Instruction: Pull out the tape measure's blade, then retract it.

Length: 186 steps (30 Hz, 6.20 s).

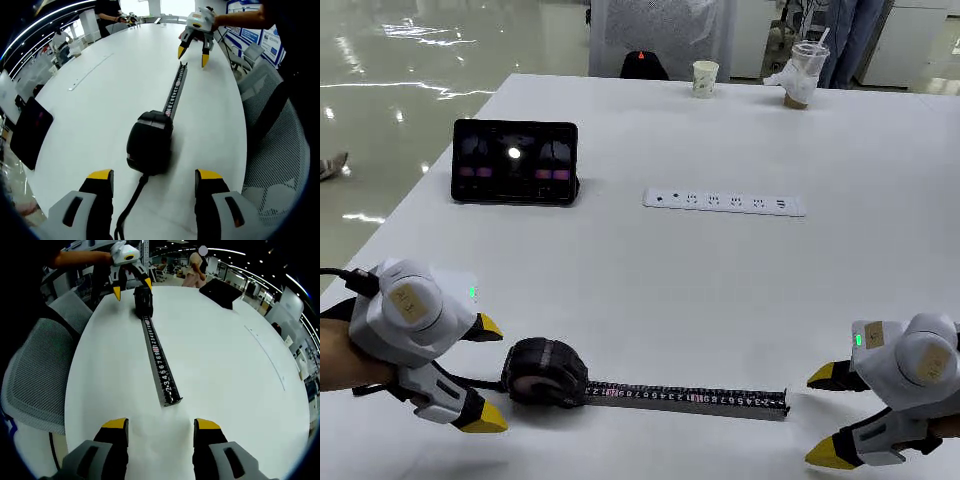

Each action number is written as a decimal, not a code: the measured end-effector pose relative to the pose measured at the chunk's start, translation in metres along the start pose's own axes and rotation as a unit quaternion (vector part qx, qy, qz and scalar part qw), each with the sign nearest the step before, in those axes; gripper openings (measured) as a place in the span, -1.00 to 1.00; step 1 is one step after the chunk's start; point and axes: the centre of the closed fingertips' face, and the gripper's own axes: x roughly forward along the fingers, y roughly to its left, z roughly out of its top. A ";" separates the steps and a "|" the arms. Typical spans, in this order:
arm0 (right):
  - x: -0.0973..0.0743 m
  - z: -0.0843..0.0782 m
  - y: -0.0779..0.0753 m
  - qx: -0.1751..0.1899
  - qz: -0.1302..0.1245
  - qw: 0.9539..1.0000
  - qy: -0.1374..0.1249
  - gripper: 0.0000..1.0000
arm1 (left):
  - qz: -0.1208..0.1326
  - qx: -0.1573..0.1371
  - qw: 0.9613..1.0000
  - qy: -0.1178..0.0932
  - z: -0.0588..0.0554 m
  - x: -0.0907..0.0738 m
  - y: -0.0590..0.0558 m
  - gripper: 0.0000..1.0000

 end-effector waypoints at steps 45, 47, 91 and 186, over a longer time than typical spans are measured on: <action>-0.026 0.034 0.047 0.184 -0.135 0.957 -0.179 0.84 | 0.116 -0.178 0.966 -0.146 0.003 -0.028 -0.045 0.91; -0.026 0.035 0.047 0.192 -0.143 0.953 -0.188 0.86 | 0.118 -0.185 0.964 -0.153 0.004 -0.029 -0.049 0.91; -0.038 0.067 0.069 0.246 -0.205 0.916 -0.240 0.97 | 0.195 -0.274 0.925 -0.178 0.022 -0.042 -0.068 0.98; -0.003 0.042 0.004 -0.034 -0.059 0.993 -0.101 -0.26 | 0.232 -0.348 0.891 -0.176 0.045 0.014 -0.004 0.93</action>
